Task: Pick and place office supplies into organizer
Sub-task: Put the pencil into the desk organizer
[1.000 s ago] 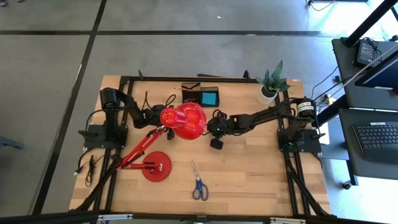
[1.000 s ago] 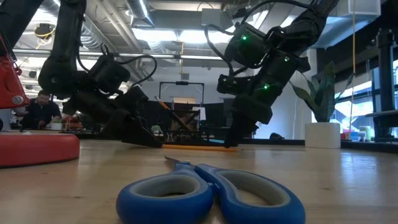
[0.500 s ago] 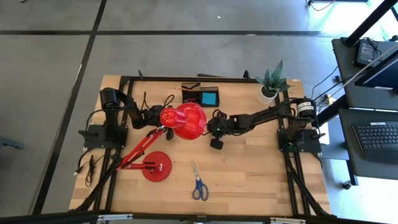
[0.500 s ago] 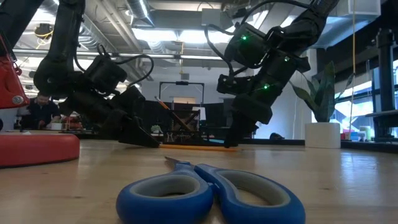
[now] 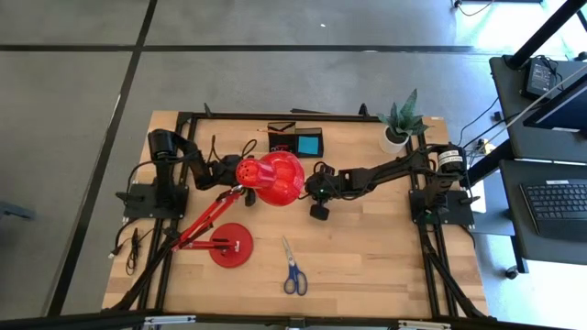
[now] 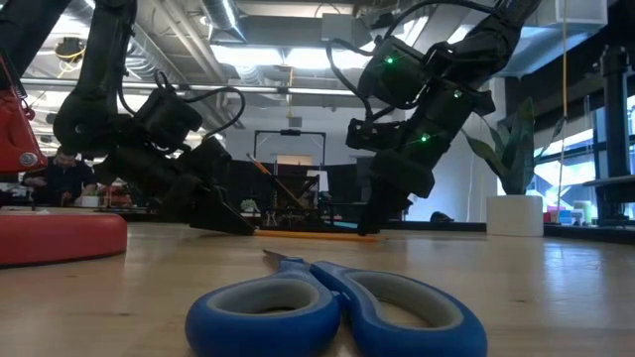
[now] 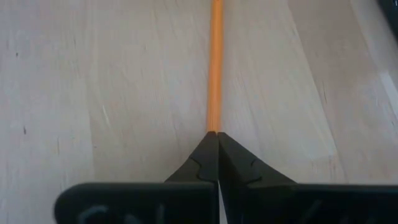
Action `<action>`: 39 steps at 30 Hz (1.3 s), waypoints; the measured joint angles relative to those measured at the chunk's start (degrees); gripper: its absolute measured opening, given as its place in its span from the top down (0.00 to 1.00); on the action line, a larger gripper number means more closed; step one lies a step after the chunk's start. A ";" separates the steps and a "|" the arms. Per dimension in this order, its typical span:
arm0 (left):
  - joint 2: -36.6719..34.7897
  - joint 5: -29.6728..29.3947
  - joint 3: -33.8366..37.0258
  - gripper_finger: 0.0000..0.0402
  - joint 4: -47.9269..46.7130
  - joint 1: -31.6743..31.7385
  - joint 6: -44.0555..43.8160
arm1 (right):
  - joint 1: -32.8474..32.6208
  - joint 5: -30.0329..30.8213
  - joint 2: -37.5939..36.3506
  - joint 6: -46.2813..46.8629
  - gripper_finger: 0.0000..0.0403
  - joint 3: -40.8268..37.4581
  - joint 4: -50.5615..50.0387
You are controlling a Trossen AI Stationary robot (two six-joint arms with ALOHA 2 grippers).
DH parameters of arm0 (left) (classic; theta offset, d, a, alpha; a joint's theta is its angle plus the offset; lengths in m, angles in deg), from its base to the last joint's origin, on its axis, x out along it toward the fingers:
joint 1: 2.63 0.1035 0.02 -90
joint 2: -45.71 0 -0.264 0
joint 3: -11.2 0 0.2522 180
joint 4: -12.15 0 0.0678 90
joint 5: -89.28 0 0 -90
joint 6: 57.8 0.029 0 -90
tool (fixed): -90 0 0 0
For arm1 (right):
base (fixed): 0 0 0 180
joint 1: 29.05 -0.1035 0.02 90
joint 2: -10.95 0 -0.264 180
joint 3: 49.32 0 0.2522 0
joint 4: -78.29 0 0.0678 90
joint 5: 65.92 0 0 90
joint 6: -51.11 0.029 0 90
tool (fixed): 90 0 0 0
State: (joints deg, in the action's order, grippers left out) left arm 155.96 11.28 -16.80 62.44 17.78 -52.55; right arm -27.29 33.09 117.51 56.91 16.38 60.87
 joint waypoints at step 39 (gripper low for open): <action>0.02 3.04 0.09 0.95 0.00 -0.48 -0.18 | -0.17 1.92 -5.95 0.36 0.72 -0.24 -0.85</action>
State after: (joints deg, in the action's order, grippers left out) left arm 155.99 14.32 -16.71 62.44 17.30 -52.73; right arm -27.46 35.02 111.57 57.27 16.14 60.01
